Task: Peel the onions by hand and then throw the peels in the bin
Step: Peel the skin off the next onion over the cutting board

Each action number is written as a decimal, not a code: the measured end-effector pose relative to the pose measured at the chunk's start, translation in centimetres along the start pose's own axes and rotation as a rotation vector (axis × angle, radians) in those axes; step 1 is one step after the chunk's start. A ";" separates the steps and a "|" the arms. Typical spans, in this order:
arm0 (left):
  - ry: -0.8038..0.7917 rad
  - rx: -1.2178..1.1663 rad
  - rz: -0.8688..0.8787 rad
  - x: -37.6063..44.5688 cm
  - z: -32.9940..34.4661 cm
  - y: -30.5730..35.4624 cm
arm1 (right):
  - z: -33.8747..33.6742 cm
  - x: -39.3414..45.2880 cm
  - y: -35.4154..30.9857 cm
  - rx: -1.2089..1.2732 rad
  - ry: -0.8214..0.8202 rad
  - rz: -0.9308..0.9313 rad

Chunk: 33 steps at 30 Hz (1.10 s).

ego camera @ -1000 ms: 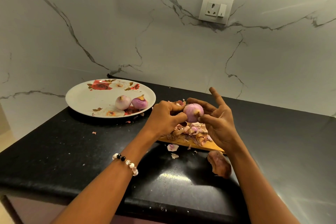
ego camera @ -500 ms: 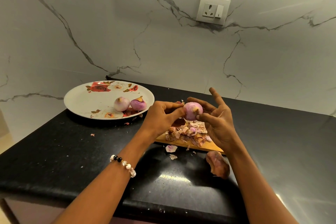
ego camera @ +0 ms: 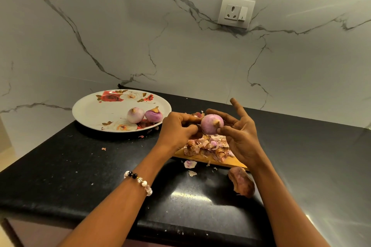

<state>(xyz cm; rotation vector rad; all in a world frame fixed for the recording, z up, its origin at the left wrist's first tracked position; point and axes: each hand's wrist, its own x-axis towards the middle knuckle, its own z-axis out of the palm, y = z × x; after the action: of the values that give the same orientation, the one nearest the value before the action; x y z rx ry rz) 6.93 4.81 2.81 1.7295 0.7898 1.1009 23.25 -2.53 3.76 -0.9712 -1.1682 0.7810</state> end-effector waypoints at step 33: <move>0.143 0.242 0.286 -0.1 0.2 -0.1 | 0.0 0.3 -0.1 0.300 0.238 0.273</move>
<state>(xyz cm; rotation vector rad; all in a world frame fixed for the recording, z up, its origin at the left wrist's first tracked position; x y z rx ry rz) 7.05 4.74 2.70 2.0304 0.8062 1.3793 23.37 -2.27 3.99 -0.9512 -0.6970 0.9959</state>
